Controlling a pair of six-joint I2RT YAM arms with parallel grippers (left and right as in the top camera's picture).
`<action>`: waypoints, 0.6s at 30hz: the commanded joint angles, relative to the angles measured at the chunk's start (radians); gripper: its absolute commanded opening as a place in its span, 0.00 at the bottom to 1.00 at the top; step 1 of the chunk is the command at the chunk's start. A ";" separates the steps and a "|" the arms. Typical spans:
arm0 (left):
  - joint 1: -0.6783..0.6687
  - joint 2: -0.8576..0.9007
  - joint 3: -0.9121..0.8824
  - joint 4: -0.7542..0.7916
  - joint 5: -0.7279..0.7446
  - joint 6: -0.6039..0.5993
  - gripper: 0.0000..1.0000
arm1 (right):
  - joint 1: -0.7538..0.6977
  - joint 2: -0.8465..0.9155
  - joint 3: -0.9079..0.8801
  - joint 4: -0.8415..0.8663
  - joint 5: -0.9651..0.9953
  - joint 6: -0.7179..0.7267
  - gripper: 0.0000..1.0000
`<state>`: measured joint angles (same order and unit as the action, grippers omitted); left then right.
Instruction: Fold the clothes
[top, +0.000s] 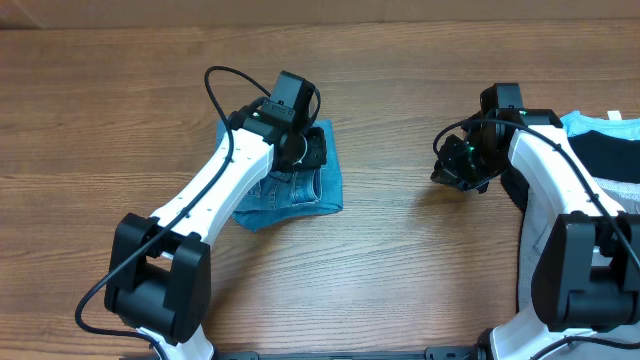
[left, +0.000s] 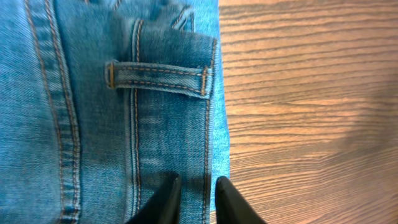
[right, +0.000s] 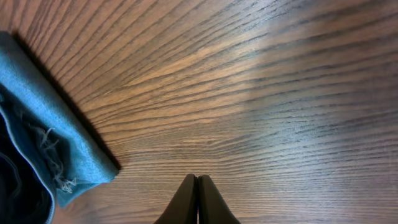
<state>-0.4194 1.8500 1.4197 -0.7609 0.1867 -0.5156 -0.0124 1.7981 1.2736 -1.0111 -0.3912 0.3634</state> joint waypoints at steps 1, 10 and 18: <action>-0.006 0.011 0.003 -0.008 0.016 0.000 0.49 | 0.005 -0.016 0.013 0.020 -0.074 -0.142 0.09; 0.080 -0.034 0.121 -0.169 0.042 0.095 0.63 | 0.143 -0.016 0.010 0.099 -0.347 -0.371 0.45; 0.194 -0.072 0.361 -0.457 0.011 0.207 0.65 | 0.365 0.001 -0.001 0.355 -0.225 -0.185 0.74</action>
<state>-0.2539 1.8317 1.7065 -1.1725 0.2146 -0.3725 0.2874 1.7981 1.2732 -0.6933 -0.6868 0.0723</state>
